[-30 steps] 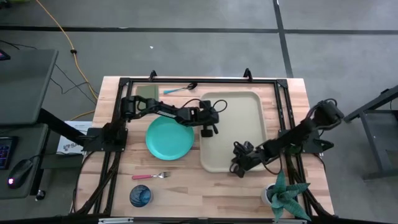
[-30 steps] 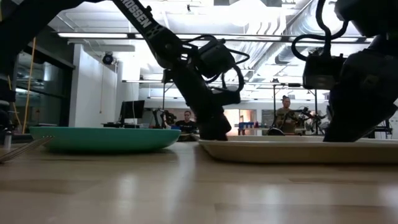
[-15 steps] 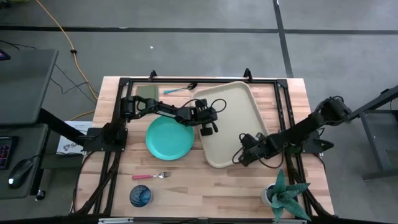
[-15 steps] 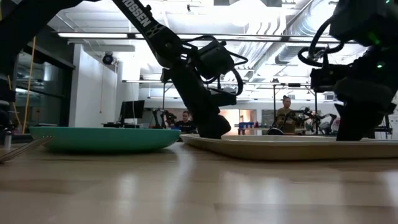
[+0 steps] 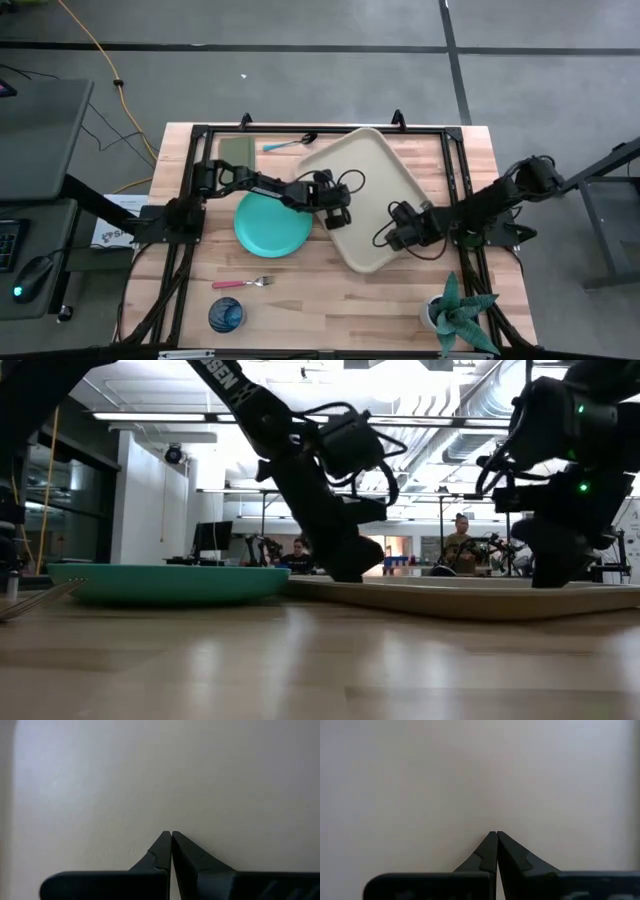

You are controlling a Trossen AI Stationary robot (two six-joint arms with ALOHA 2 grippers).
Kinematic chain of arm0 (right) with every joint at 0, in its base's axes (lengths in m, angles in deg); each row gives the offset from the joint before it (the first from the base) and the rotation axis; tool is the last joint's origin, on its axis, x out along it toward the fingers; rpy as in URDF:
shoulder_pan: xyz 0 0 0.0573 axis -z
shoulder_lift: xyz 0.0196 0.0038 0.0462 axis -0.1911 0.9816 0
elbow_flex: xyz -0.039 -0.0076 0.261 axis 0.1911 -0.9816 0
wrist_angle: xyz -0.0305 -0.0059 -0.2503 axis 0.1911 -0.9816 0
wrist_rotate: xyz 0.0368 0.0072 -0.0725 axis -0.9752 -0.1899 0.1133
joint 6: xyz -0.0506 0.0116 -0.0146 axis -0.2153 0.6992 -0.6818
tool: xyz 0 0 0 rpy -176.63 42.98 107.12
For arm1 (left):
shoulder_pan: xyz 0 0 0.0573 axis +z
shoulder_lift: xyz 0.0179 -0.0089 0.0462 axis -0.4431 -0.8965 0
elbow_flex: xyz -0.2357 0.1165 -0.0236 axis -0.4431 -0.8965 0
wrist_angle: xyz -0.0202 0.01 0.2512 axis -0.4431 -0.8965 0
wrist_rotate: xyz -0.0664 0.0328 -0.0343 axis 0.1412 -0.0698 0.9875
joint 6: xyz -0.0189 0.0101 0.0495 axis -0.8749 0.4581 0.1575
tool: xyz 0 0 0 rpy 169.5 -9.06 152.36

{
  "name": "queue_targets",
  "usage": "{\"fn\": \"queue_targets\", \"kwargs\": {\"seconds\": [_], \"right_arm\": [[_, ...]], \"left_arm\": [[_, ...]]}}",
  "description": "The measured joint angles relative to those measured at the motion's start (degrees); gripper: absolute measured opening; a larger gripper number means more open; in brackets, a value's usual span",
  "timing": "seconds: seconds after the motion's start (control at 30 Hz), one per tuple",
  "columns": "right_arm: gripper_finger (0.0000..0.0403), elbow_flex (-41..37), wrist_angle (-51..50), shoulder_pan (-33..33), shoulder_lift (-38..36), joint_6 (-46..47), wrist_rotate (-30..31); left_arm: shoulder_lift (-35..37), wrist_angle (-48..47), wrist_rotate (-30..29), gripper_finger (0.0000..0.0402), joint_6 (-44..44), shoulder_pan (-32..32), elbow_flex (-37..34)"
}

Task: Pick and place plate/cup/fork/spoon on tray
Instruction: Adjust the gray serving tray

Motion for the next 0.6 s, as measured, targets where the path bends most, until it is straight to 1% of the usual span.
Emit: {"fn": "queue_targets", "kwargs": {"seconds": [0.1, 0.3, 0.37, 0.47, 0.6], "right_arm": [[0.0, -0.12, -3.07, 0.73, 0.1, 0.69, 1.08], [0.0, -0.5, -5.05, 3.73, 0.31, 0.24, 4.15], [0.0, -0.5, -4.89, 5.43, 0.28, -1.58, 4.79], [0.0, -0.57, -4.0, 8.64, 0.31, -4.79, 6.5], [0.0, -0.61, -0.29, 13.48, 0.31, -11.5, 8.1]], "left_arm": [[0.01, -0.01, 2.09, 0.0, -0.77, -1.7, -0.02], [0.0, 0.88, 3.04, 0.0, -0.49, -5.7, -0.09], [-0.02, 2.34, 2.97, 0.0, 0.63, -6.9, -0.15], [-0.23, 5.38, 2.89, 0.0, 4.84, -8.3, -0.24], [-0.46, 8.73, 2.99, 0.0, 7.03, -9.2, -0.35]]}}
